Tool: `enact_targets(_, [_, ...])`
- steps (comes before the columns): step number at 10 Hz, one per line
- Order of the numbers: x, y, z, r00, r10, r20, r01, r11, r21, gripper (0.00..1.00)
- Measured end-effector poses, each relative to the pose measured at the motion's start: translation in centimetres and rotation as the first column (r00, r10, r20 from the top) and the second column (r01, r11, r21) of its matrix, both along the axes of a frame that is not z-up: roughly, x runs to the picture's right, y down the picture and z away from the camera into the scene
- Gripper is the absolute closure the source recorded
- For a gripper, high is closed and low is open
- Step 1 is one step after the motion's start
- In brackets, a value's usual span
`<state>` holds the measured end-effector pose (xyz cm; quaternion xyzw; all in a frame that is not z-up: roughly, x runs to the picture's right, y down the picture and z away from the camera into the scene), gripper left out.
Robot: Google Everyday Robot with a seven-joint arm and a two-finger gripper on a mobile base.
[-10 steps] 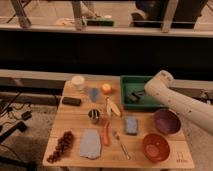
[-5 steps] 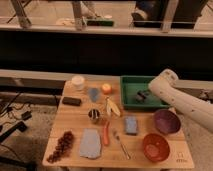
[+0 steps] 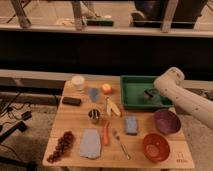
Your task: Wipe tray with brush
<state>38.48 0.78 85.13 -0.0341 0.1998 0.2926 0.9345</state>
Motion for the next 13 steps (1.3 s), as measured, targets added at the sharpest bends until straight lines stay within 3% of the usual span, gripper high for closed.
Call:
enact_targets(4, [3.1,0.3,-0.1,0.998,0.016,-0.064,-0.018,0.9993,-0.033,0.82])
enact_targets(7, [3.9,0.2,0.4,0.996,0.022,-0.082,-0.026,0.9987,-0.044,0.82])
enact_targets(13, [3.5,-3.0,3.6,0.996,0.003,-0.095,-0.006,0.9997,-0.025,0.82])
